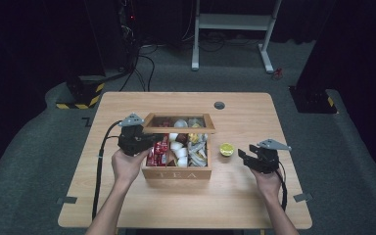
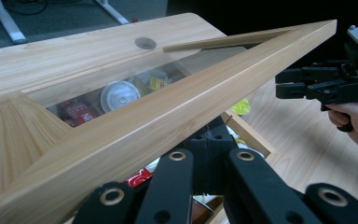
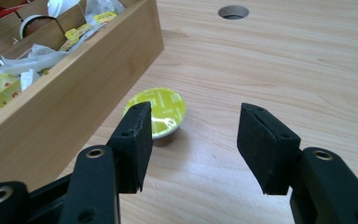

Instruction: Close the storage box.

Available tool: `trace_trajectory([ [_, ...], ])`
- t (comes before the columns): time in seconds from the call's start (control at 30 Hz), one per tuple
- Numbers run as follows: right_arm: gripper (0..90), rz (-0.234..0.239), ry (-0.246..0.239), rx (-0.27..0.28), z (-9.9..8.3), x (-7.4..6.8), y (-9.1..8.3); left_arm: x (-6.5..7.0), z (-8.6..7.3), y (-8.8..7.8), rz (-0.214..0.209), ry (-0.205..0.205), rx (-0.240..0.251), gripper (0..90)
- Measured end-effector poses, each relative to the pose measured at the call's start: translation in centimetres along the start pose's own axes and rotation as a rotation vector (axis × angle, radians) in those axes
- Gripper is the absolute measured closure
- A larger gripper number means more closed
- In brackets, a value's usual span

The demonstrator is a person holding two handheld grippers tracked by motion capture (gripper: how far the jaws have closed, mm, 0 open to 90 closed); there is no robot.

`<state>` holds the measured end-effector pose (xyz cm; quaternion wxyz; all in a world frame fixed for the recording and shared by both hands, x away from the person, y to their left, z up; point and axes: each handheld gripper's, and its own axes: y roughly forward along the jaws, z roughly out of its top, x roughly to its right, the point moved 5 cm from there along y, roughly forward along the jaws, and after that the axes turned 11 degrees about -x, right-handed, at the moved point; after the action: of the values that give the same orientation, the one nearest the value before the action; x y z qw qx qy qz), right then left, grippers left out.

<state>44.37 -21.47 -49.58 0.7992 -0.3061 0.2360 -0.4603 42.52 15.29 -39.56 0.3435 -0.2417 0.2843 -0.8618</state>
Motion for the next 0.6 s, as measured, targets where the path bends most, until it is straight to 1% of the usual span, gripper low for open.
trace_trajectory([
  [0.1,45.6,0.003,0.012,0.004,-0.7,0.6,-0.6,0.1,-0.1,0.0,0.005,-0.002,0.0,90.0],
  [0.13,45.6,0.004,0.023,0.004,-1.2,0.8,-0.9,0.1,-0.1,0.0,0.004,-0.003,-0.001,90.0],
  [0.2,45.5,0.003,0.024,0.007,-1.4,0.9,-1.0,0.1,-0.1,0.1,0.006,0.0,0.0,90.0],
  [0.23,45.5,0.002,0.032,0.008,-1.8,1.2,-1.2,0.1,-0.2,0.1,0.005,0.0,-0.001,90.0],
  [0.33,45.5,0.0,0.04,0.005,-2.2,1.5,-1.4,0.1,-0.3,0.1,0.006,0.001,-0.004,90.0],
  [0.37,45.6,0.002,0.05,0.005,-2.4,1.6,-1.4,0.1,-0.3,0.1,0.007,0.003,-0.003,90.0],
  [0.4,45.5,0.003,0.044,0.01,-2.4,1.7,-1.5,0.1,-0.3,0.1,0.008,0.004,-0.002,90.0],
  [0.43,45.5,0.005,0.052,0.006,-2.5,1.7,-1.5,0.1,-0.3,0.1,0.006,0.0,-0.001,90.0],
  [0.53,45.5,0.002,0.049,0.008,-2.8,1.8,-1.6,0.1,-0.4,0.1,0.006,0.006,0.0,90.0],
  [0.6,45.5,0.004,0.051,0.004,-3.0,1.8,-1.7,0.1,-0.5,0.1,0.002,0.002,0.001,90.0],
])
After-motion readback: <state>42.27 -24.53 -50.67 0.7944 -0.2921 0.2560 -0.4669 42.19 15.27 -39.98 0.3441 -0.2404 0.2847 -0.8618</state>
